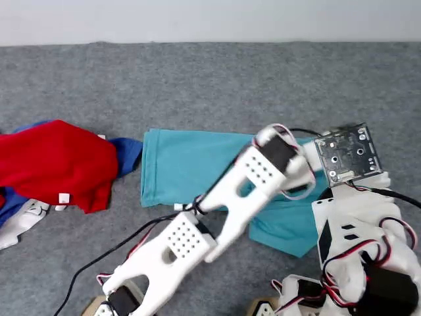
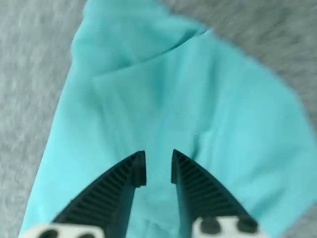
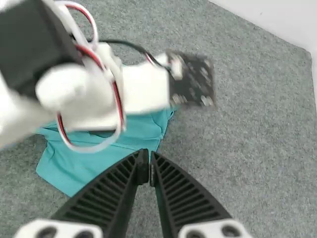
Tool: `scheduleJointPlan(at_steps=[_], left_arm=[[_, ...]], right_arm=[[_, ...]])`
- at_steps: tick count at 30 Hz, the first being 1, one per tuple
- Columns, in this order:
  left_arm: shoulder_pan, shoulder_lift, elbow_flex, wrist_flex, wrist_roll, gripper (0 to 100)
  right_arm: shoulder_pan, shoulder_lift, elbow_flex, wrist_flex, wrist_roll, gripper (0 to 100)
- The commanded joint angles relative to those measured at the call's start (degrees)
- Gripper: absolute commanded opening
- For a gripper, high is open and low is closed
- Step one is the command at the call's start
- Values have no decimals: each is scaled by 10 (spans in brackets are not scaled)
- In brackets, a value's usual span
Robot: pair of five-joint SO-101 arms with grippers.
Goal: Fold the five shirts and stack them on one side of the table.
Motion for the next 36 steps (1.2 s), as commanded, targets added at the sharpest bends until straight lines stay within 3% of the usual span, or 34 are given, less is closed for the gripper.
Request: scheduleJointPlan(at_steps=[1,7,13,21,32,36], left_arm=[[42,-65,49,18,4,99],[95,-122,216,18,3,182],[121,-148,322,18,3,192],[149,-142,336,-1,5,193],[110,-71,331,-54,5,185],[107,-72,331,-75,5,115]], right_arm=[[-6,-1,-5,-2,2,22],[-3,-1,-5,-1,3,22],[-3,-1,-4,-2,3,22],[-5,-1,-4,-3,3,22],[-5,-1,-5,-3,3,22],[-6,-1,-5,-4,3,22]])
